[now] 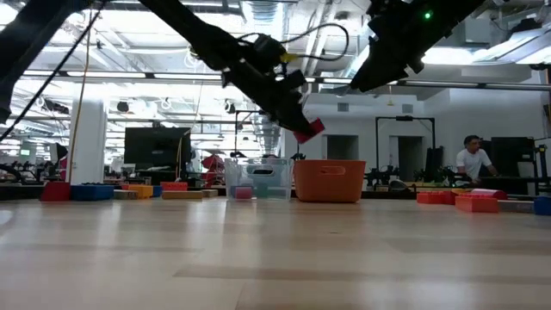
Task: Sort blocks by size
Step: Put the red rectangle block into the orange bin, then put the yellow square game piece into the clear bin
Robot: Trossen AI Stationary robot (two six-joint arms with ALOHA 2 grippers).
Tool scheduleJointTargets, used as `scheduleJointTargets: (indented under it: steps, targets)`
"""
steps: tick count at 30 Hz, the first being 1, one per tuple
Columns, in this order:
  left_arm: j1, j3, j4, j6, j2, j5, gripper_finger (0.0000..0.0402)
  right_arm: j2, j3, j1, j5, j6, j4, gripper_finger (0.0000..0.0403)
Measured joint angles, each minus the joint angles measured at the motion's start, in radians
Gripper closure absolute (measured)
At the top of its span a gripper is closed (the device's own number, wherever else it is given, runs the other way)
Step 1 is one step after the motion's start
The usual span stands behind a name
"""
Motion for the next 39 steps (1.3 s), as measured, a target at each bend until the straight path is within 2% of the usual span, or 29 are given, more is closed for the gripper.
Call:
scheduleJointTargets:
  steps: [3,8,12,19,22,26,33,36,39]
  targets:
    - [-0.005,0.028,-0.01,-0.05,0.04,0.001,0.0256,0.0,0.0,0.007,0.007,0.0,-0.003,0.0177]
    - [-0.022,0.056,-0.03,-0.036,0.054,0.001,0.0213,0.0,0.0,0.012,0.019,0.0,-0.005,0.0177]
    - [-0.043,0.105,-0.195,0.008,0.03,0.0,0.0199,0.0,0.0,0.014,0.019,0.004,-0.01,0.0177]
    - [-0.139,0.11,-0.537,0.028,-0.132,-0.046,0.0197,0.0,0.0,0.048,0.019,0.008,-0.012,0.0177]
    - [-0.197,0.036,-0.598,0.006,-0.234,-0.096,0.0197,0.015,-0.001,0.091,0.022,0.01,-0.006,0.0177]
    - [-0.283,-0.122,-0.618,-0.046,-0.406,-0.211,0.0197,0.034,-0.001,0.14,0.026,0.019,0.001,0.0177]
    - [-0.403,-0.39,-0.711,-0.245,-0.696,-0.359,0.0196,0.049,-0.001,0.158,0.061,0.009,0.045,0.0177]
    - [-0.411,-0.479,-0.726,-0.334,-0.757,-0.414,0.0196,0.051,-0.002,0.144,0.058,-0.024,0.085,0.0177]
    - [-0.381,-0.537,-0.763,-0.39,-0.763,-0.425,0.0196,0.05,-0.001,0.13,0.048,-0.05,0.132,0.0177]
